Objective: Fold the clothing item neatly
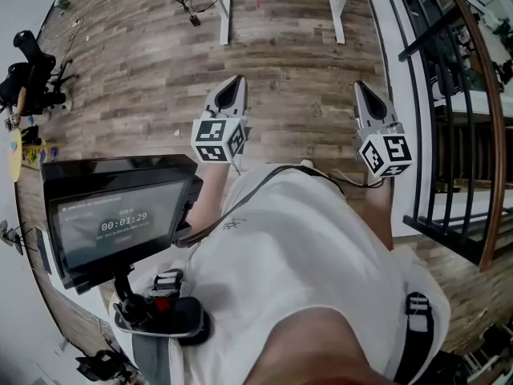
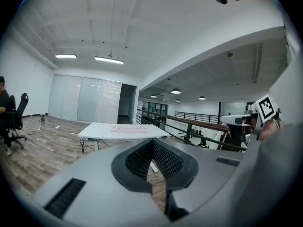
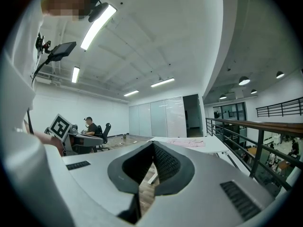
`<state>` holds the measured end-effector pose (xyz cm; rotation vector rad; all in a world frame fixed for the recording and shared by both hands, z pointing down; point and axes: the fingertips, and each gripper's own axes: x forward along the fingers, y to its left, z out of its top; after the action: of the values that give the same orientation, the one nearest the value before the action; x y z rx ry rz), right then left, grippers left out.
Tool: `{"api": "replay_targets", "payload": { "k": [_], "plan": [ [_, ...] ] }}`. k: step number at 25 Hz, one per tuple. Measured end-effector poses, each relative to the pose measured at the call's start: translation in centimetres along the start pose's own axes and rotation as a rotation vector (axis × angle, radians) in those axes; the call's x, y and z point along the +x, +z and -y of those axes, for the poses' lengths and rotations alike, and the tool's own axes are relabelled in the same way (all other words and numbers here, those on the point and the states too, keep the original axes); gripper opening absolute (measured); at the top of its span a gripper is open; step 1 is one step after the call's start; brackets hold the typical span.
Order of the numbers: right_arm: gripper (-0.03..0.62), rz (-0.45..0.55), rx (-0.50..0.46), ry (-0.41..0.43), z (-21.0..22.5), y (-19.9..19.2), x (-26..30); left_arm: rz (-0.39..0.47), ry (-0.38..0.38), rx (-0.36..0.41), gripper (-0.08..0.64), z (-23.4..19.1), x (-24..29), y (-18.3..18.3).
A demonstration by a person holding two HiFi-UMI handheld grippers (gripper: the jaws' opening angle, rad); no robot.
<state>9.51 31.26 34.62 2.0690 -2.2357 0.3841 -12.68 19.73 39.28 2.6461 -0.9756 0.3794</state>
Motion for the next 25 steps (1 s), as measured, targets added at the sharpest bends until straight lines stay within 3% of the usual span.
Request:
{"api": "replay_targets", "payload": {
  "k": [25],
  "plan": [
    [0.003, 0.001, -0.015, -0.010, 1.9, 0.0, 1.0, -0.005, -0.021, 0.010, 0.002, 0.4, 2.7, 0.2]
  ]
}}
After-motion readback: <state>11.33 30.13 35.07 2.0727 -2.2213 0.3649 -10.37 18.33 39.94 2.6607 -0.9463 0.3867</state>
